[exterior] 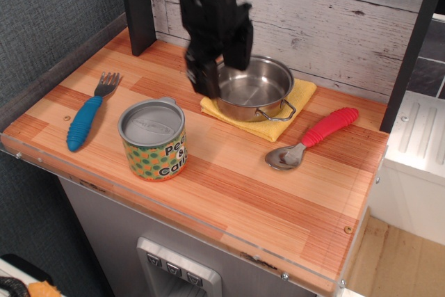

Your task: Place the pot on the yellow cloth.

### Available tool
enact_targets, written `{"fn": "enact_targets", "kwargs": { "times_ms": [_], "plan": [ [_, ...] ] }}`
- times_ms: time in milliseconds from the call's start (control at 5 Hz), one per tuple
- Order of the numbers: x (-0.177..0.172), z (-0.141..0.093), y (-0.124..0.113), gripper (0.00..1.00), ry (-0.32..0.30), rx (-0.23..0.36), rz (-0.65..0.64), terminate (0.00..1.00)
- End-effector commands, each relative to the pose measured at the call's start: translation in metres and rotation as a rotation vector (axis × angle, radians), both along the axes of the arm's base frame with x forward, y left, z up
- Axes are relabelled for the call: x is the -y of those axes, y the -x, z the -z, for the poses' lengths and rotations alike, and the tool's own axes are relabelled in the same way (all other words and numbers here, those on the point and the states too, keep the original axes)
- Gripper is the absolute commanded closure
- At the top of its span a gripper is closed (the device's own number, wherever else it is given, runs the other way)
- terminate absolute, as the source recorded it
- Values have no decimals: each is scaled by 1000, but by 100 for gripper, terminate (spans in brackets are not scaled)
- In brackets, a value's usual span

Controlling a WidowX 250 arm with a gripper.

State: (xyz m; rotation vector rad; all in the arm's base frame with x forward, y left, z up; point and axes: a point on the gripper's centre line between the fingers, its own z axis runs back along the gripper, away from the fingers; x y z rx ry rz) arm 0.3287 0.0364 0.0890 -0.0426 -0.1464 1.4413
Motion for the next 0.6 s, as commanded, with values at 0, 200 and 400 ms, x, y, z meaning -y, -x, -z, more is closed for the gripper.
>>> {"fn": "enact_targets", "kwargs": {
  "times_ms": [0,200,400],
  "plan": [
    [-17,-23,-4,0,-44,-121,364,0],
    [-28,-25,-4,0,-132,-185,612,0],
    [-33,-35,2,0,-188,-203,753,0]
  ]
}}
